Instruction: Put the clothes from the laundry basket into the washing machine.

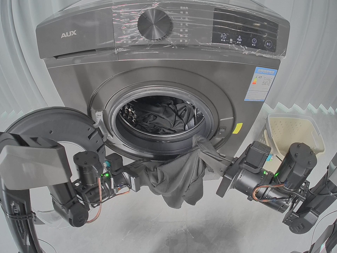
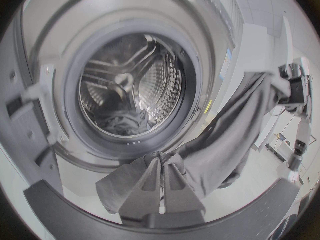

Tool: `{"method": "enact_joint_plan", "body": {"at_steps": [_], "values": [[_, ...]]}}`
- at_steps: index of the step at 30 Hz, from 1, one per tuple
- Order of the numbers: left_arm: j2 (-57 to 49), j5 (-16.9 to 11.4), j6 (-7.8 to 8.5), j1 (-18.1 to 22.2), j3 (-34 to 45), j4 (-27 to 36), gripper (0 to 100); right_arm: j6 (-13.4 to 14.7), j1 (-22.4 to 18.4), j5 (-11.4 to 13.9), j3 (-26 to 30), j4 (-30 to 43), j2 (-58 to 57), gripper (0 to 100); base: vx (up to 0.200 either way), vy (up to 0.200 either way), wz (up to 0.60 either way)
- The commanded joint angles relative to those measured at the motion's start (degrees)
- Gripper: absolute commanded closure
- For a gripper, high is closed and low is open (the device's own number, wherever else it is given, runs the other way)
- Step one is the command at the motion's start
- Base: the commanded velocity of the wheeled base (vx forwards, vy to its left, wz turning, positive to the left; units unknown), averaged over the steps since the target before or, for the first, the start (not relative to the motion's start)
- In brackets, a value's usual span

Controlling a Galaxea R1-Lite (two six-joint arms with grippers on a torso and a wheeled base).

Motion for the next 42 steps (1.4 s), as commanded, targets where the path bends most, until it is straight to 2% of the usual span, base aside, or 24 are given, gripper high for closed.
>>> {"method": "enact_joint_plan", "body": {"at_steps": [1, 7, 9, 11, 14, 18, 27, 32, 39, 42], "values": [[-16.13, -0.26, -0.64, 0.24, 7.38, 0.0, 100, 0.24, -3.25, -1.3, 0.66, 0.08, -1.87, 100, 0.0, 0.0, 0.0], [-27.03, -0.87, -0.9, 0.07, 11.86, 0.0, 100, 0.94, -5.8, -1.22, 4.35, -1.07, -1.96, 100, 0.0, 0.0, 0.0], [-30.01, -1.14, -1.6, -0.11, 12.13, 0.09, 100, 1.03, -6.06, -1.22, 5.23, -1.59, -1.78, 100, 0.0, 0.0, 0.0], [-31.95, -2.01, -2.13, -0.11, 12.13, 0.18, 100, 0.94, -6.67, -1.13, 5.4, -1.59, -1.69, 100, 0.0, 0.0, 0.0], [-34.67, -5.18, -3.01, 1.21, 12.39, 0.71, 100, 1.03, -8.52, -1.13, 4.09, -1.59, -1.69, 100, 0.0, 0.0, 0.0], [-35.11, -7.2, -3.8, 3.23, 12.83, 0.18, 100, 1.03, -9.75, -1.74, 2.59, -1.59, -1.87, 100, 0.0, 0.0, 0.0], [-35.38, -7.46, -3.62, 4.99, 15.11, 0.18, 100, 0.68, -14.94, -2.18, -0.22, -1.59, -4.51, 100, 0.0, 0.0, 0.0], [-35.55, -8.17, -3.62, 6.04, 15.73, 0.09, 100, 0.68, -14.85, -1.83, -1.01, -1.51, -7.93, 100, 0.0, 0.0, 0.0], [-35.9, -7.38, -3.98, 6.48, 14.76, 0.09, 100, -0.03, -15.29, -2.18, -0.75, -1.59, -8.46, 100, 0.0, 0.0, 0.0], [-36.08, -7.46, -3.98, 8.33, 13.88, 0.09, 100, -0.03, -15.46, -2.36, -0.48, -1.59, -8.99, 100, 0.0, 0.0, 0.0]]}}
